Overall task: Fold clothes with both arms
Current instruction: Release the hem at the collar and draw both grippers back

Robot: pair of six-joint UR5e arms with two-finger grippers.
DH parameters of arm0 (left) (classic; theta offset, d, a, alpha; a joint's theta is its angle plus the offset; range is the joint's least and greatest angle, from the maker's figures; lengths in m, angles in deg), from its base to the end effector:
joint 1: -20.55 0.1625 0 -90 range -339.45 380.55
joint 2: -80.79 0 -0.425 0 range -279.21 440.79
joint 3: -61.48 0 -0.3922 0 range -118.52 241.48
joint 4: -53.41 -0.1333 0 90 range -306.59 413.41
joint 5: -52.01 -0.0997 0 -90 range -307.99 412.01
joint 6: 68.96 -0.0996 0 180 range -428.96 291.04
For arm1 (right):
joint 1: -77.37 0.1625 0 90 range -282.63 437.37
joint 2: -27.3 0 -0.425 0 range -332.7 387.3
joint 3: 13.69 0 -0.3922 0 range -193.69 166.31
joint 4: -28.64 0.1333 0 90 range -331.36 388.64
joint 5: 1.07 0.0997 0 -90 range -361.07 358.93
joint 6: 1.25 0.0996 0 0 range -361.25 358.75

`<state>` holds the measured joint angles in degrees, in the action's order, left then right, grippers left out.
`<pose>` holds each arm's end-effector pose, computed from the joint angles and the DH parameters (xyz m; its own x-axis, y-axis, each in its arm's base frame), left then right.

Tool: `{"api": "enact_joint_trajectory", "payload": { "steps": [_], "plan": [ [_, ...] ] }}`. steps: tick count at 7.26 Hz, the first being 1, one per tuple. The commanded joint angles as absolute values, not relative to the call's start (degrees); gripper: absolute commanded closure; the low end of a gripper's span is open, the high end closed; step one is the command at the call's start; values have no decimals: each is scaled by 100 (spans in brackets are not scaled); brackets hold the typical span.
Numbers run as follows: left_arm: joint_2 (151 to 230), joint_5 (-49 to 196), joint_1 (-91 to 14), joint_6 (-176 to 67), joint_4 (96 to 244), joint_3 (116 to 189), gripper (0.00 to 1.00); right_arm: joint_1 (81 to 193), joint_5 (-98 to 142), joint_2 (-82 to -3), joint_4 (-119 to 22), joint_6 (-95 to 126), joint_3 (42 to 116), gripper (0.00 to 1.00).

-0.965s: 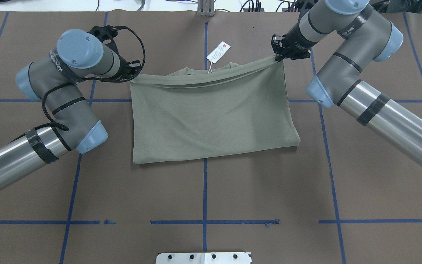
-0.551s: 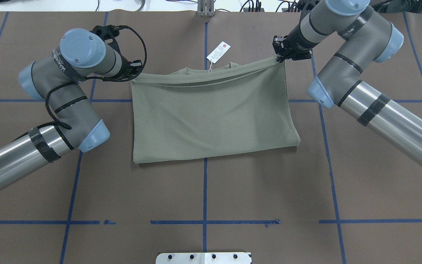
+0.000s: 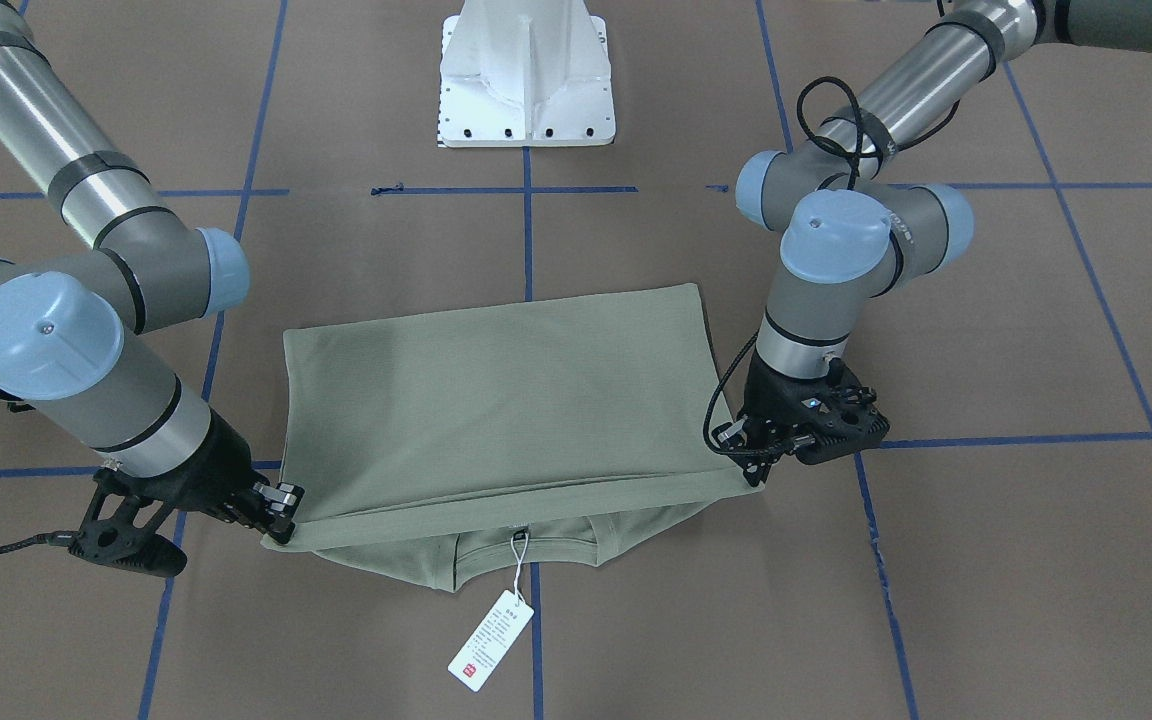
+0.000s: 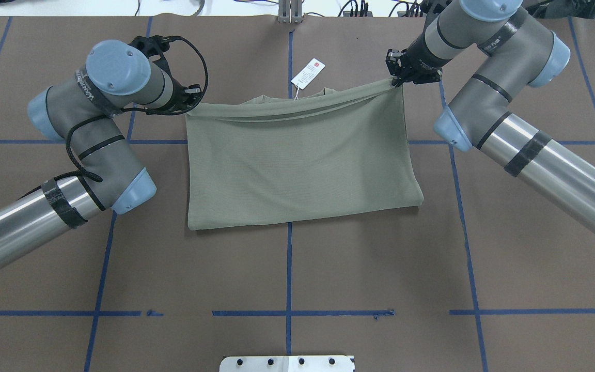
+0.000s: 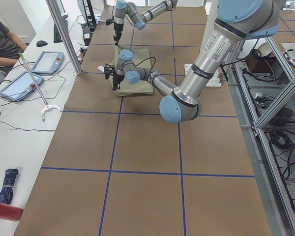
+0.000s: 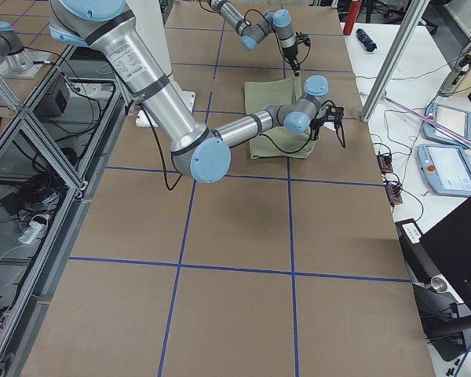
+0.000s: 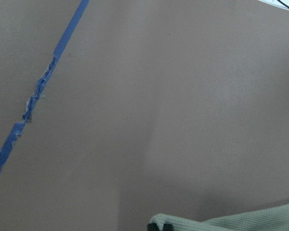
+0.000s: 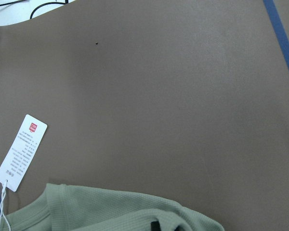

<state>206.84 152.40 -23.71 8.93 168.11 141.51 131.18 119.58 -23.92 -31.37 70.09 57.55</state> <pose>0.4504 -0.6000 0.3184 0.5658 -0.2632 -0.7814 0.4784 0.8767 0.0510 -0.3848 -0.6657 0.3382 0.5079 0.2280 0.8307 -0.3179 0.9459 -0.0653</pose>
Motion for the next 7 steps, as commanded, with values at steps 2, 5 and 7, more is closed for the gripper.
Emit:
{"api": "enact_joint_trajectory", "payload": {
  "steps": [2,5,7],
  "plan": [
    [20735,15256,-2374,891,16811,14163,77,12967,11934,-2385,-3121,7029,5785,90],
    [20735,15264,-2374,751,16793,14189,0,12879,11784,-2551,-2903,7029,5794,0],
    [20736,15334,-2383,742,16732,14347,0,12792,11864,-3714,-2436,7125,6945,0]
  ]
}}
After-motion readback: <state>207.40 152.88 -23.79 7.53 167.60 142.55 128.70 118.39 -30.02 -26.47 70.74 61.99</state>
